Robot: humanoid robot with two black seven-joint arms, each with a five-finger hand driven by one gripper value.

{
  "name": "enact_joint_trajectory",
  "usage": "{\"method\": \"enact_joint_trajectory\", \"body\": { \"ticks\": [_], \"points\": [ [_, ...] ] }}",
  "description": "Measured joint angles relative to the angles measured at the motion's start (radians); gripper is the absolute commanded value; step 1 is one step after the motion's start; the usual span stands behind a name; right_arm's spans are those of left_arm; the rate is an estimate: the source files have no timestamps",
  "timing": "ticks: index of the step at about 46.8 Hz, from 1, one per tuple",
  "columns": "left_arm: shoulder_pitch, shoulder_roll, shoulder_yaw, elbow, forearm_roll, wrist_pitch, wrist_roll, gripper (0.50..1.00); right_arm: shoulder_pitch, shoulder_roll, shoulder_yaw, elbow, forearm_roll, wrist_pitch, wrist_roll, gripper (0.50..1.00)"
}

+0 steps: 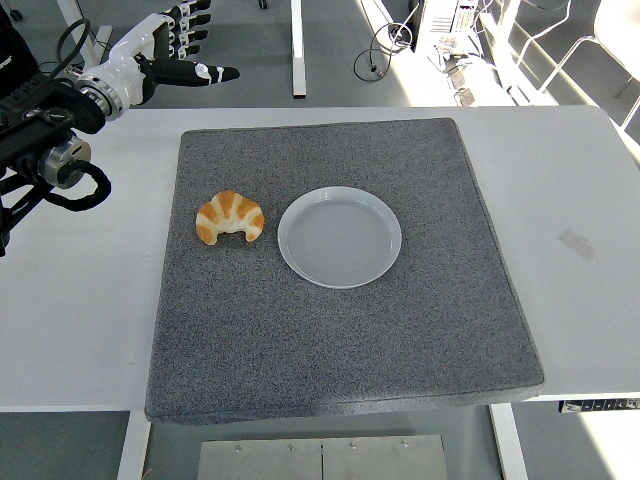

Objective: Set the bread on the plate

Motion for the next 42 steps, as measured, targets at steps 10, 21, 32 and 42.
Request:
{"method": "enact_joint_trajectory", "body": {
  "ticks": [10,21,32,42],
  "points": [
    [-0.025,0.028,0.107,-0.059,0.104,0.000,0.000,0.977,0.000,0.000,0.000,0.000,0.000,0.000,0.000,1.000],
    [-0.064,0.089,0.227,-0.181,0.161,0.000,0.000,0.977,0.000,0.000,0.000,0.000,0.000,0.000,0.000,1.000],
    [-0.086,0.124,0.332,-0.242,0.194,0.001,0.000,0.974,0.000,0.000,0.000,0.000,0.000,0.000,0.001,1.000],
    [-0.073,0.149,0.375,-0.242,0.258,0.019,0.001,0.972,0.000,0.000,0.000,0.000,0.000,0.000,0.000,1.000]
  ]
}}
